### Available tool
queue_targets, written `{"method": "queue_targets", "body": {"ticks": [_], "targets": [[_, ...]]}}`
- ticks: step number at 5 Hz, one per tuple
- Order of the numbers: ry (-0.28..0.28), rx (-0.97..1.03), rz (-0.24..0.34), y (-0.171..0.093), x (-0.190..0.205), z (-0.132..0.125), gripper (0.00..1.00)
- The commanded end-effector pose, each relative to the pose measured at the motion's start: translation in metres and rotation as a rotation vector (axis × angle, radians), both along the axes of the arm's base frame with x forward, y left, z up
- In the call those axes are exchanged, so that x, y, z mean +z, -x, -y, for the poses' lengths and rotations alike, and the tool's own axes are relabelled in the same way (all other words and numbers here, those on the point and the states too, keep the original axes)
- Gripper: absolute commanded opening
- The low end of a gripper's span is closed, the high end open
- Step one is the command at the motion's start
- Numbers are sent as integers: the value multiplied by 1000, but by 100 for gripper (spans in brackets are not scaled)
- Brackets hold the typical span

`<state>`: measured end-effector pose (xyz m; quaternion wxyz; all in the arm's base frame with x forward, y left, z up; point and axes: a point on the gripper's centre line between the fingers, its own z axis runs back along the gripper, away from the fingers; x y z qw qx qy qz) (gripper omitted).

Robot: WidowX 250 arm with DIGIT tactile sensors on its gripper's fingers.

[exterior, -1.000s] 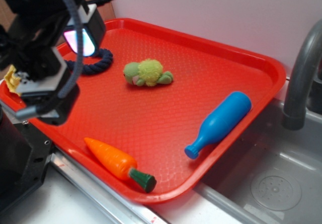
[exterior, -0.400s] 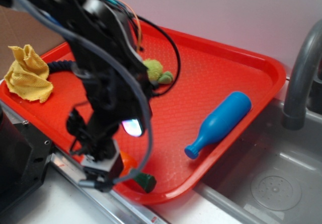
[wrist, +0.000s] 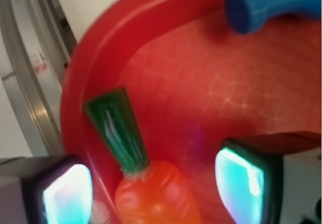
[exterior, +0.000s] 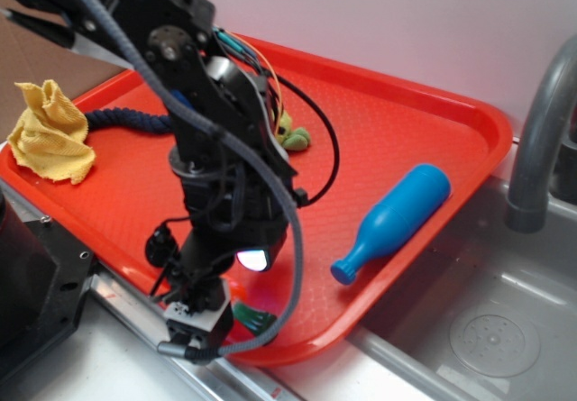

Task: Grab the carrot.

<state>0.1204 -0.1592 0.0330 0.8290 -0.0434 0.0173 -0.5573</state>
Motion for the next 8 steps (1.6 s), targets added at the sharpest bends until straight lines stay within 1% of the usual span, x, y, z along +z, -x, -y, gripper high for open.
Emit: {"method": "queue_targets", "body": {"ticks": [1,2,3,4,5,6,7,8], "targets": [[-33,171,-9,21,3,-40,100],[-41,277,-7,16,10,-59,100],[-86,324,-7,8,13,-64,100],[-104,323,8,-3,14,-58,100],[-72,220,8,-6,18,-47,100],[-131,28,18,-2,16,-28,100],[-107,-28,21,2,14,-22,100],[-85,-105,46,2,17,-20,100]]}}
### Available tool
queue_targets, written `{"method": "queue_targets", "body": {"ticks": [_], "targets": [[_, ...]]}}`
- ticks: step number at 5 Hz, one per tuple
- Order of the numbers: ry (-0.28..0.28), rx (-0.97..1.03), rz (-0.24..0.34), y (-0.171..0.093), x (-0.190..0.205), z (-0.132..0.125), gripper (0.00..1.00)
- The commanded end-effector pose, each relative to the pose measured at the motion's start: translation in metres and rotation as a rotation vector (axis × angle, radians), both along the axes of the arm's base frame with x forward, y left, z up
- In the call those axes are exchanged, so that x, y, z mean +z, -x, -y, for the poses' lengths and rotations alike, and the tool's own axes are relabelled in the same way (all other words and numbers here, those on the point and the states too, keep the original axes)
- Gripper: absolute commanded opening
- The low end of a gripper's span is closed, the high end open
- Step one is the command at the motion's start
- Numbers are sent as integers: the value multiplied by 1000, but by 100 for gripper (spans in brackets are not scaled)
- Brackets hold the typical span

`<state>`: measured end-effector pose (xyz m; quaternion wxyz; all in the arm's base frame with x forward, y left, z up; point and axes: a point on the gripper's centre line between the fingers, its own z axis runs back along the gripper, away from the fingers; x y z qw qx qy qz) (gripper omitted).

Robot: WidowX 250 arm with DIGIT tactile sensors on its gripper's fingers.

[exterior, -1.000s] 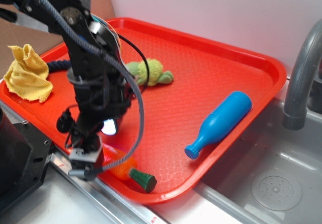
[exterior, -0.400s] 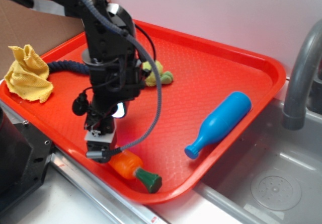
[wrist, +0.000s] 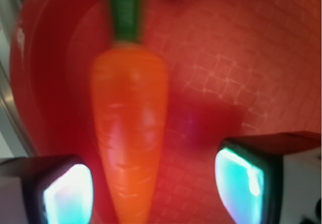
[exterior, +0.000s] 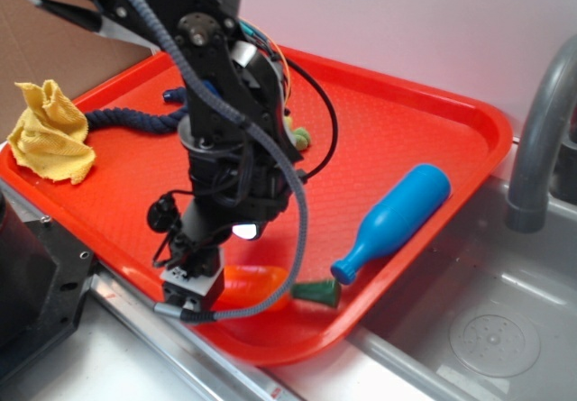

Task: Grab the carrot.

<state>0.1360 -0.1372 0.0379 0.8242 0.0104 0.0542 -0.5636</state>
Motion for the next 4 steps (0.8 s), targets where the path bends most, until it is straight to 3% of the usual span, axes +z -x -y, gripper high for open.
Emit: {"method": "queue_targets", "body": {"ticks": [1,2,3,4], "targets": [[58,-31,8,13,1,-1,100],[94,-1,0,3,-16,7,100],[21,-18,-53,-4,-36,20,100],[29,-5,2,-1,-29,19,0]]}}
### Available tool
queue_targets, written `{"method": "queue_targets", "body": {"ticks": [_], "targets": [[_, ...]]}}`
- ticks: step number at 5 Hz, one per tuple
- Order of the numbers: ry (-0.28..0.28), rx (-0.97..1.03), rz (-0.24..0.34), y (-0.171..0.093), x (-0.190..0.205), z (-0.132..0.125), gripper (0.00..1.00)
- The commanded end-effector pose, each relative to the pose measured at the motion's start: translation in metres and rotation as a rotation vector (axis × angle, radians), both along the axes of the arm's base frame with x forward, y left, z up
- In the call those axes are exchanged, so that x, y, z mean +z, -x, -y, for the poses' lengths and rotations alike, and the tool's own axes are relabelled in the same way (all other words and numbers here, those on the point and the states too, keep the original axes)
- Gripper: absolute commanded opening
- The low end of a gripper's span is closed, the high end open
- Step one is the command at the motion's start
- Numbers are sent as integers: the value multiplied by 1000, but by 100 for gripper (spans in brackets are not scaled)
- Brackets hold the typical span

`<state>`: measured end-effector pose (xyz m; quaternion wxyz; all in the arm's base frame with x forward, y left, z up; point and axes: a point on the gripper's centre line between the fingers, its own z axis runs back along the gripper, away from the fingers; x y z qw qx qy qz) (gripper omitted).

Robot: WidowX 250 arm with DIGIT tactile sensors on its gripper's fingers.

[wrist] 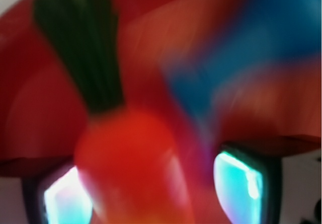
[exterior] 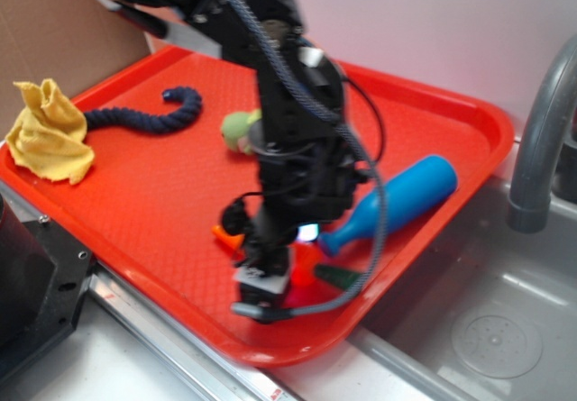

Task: Grab the carrot.

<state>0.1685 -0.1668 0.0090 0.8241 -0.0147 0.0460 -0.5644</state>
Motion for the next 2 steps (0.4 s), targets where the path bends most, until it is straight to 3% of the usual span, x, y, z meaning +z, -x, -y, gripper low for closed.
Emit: {"method": "queue_targets", "body": {"ticks": [1,2], "targets": [[-34,18,46,36,8,-13,0],[-20,178,71,50,45,-28,0]]}}
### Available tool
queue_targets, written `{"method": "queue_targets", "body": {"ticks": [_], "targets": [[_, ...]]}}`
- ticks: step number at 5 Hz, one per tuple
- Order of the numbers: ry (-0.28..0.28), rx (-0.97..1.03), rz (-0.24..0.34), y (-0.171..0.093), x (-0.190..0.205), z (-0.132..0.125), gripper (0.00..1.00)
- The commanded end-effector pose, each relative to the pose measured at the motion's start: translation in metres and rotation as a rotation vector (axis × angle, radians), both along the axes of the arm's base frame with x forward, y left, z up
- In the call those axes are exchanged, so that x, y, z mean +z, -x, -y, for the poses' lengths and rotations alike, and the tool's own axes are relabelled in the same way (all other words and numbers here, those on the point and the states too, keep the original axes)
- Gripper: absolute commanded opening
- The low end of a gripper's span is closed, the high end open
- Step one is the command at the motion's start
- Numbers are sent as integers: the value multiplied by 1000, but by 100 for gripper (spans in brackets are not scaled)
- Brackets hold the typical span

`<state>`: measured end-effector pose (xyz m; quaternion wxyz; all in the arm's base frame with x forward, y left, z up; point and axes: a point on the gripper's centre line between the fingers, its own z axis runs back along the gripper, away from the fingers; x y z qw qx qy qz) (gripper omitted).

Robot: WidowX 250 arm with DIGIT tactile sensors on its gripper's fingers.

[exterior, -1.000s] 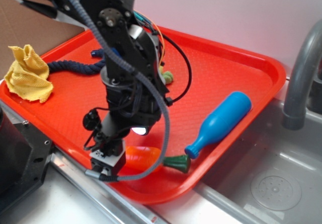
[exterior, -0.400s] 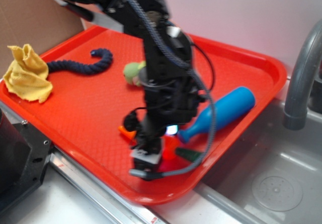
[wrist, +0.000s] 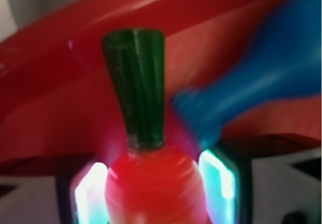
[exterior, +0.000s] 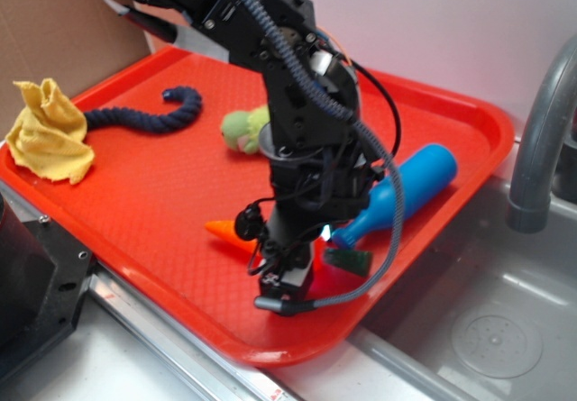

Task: Grab the carrot.

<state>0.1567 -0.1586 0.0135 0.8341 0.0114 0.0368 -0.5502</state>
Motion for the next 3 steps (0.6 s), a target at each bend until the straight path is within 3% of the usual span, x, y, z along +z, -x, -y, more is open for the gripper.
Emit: {"method": "queue_targets", "body": {"ticks": [1,2,3], "targets": [[76,394,57,59,87,-43,0],[77,646,26,71,120,-68,0],[40,896,13,68,137,-94,0]]}}
